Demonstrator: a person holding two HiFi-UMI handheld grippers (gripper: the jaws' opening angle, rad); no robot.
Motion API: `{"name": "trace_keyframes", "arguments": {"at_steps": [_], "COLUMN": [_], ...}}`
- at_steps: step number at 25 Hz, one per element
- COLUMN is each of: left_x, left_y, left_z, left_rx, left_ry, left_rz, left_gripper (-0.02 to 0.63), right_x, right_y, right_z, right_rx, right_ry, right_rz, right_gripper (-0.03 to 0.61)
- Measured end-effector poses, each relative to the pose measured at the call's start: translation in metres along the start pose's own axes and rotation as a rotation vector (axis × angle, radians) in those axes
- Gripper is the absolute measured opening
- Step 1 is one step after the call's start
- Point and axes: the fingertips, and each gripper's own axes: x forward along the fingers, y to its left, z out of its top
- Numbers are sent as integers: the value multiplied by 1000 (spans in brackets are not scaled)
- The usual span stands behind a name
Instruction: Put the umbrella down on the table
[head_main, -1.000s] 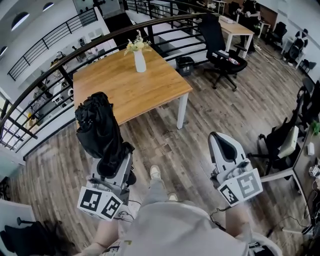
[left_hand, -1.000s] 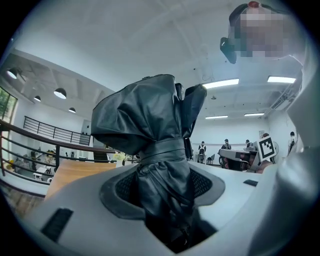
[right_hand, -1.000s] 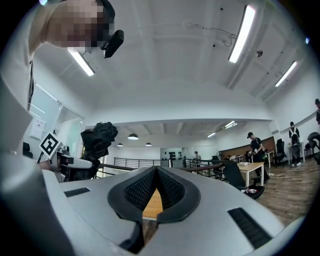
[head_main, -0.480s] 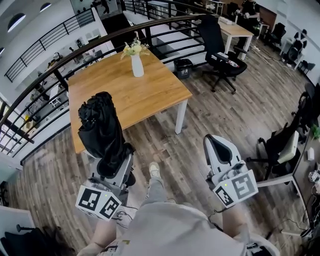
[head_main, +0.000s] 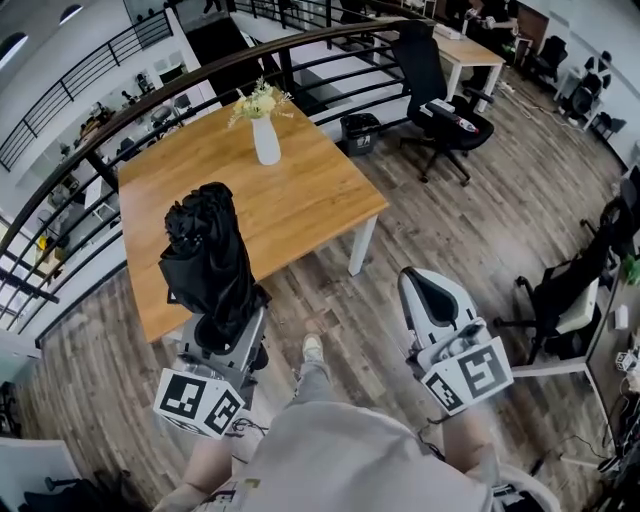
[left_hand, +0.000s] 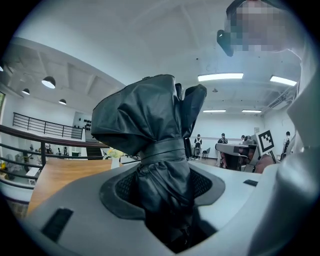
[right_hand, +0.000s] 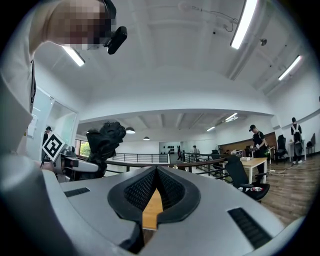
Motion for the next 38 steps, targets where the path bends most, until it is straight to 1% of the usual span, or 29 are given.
{"name": "trace_keyframes", "arguments": {"at_steps": [2, 7, 9, 13, 17, 21, 25, 32, 35, 38], "left_x": [25, 86, 110, 151, 185, 213, 235, 272, 293, 320], "left_y": [21, 73, 93, 128, 156, 176, 188, 188, 184, 175], "left_z": [5, 12, 12, 7, -3, -14, -19, -23, -28, -33], "left_rx": [10, -8, 5, 40, 88, 87, 92, 143, 165, 204], "left_ry": [15, 52, 72, 108, 150, 182, 208, 270, 295, 331], "left_rz": [-19, -74, -94, -141, -175, -205, -205, -211, -199, -186], "left_gripper": [245, 245, 245, 245, 245, 245, 245, 245, 245, 245], "right_x": [31, 104, 130, 176, 211, 241, 259, 277, 283, 283], "right_y": [-7, -29, -40, -56, -67, -79, -89, -121, -141, -167], "right_z": [1, 4, 7, 9, -1, -12, -20, -28, -37, -46], "right_rx": [-1, -11, -21, -47, -54, -60, -52, -36, -35, -30], "right_ry": [13, 40, 44, 56, 78, 106, 120, 132, 149, 169], "right_rz": [-6, -47, -67, -102, -132, -147, -146, -136, -121, -103], "right_gripper": [28, 28, 28, 28, 28, 28, 28, 28, 28, 28]}}
